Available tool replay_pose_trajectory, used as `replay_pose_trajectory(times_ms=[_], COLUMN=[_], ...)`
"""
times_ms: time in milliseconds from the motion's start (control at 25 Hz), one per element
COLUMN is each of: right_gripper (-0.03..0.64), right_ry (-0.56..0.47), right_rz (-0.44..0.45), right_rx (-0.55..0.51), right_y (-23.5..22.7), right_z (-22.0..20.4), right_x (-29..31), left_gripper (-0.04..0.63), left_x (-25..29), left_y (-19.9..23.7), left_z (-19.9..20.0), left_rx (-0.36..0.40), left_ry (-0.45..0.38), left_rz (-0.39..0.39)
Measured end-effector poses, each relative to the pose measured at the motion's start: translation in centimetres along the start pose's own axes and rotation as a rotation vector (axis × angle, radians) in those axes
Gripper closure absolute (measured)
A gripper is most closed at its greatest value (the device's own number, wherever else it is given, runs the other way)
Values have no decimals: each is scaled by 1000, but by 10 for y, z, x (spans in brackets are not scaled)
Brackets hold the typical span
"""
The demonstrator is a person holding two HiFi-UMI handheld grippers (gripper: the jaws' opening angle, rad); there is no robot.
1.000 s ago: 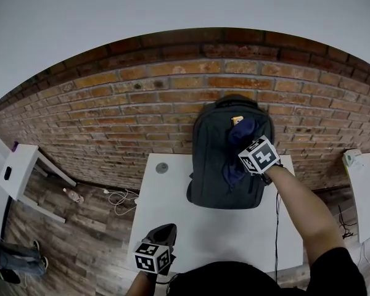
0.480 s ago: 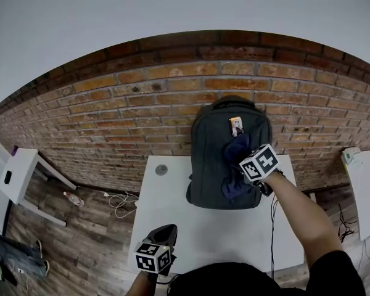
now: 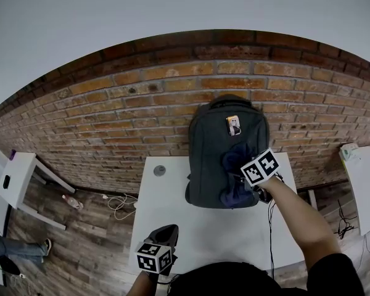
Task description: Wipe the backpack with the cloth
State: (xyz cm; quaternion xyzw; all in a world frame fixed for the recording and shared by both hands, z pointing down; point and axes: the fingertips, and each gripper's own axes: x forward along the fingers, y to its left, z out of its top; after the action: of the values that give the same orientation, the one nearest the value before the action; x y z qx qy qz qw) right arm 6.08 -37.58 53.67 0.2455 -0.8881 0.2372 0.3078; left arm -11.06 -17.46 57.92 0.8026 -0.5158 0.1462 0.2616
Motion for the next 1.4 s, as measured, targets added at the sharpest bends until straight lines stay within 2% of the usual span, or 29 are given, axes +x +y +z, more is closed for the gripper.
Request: replay_pose_trajectory(times_ms=[360, 680, 800, 920, 1040, 1240, 1400], right_gripper=[577, 577, 578, 578, 577, 577, 577], right_ry=[33, 95, 146, 244, 305, 363, 369], right_rz=[37, 42, 28, -16, -38, -54, -36], right_rx=[37, 29, 12, -38, -37, -28, -20], right_y=[22, 38, 40, 36, 31, 29, 31], right_z=[-43, -84, -103, -135, -163, -189, -208], right_x=[3, 16, 23, 35, 46, 62, 76], left_gripper=[598, 598, 598, 598, 598, 598, 598], left_x=[3, 5, 4, 1, -3, -7, -12], left_y=[1, -1, 0, 2, 5, 10, 17], left_z=[-3, 0, -2, -4, -5, -9, -8], left_rx=[-6, 11, 10, 7, 7, 2, -2], left_ry=[11, 10, 12, 13, 14, 19, 15], left_rz=[-15, -30, -32, -28, -22, -17, -8])
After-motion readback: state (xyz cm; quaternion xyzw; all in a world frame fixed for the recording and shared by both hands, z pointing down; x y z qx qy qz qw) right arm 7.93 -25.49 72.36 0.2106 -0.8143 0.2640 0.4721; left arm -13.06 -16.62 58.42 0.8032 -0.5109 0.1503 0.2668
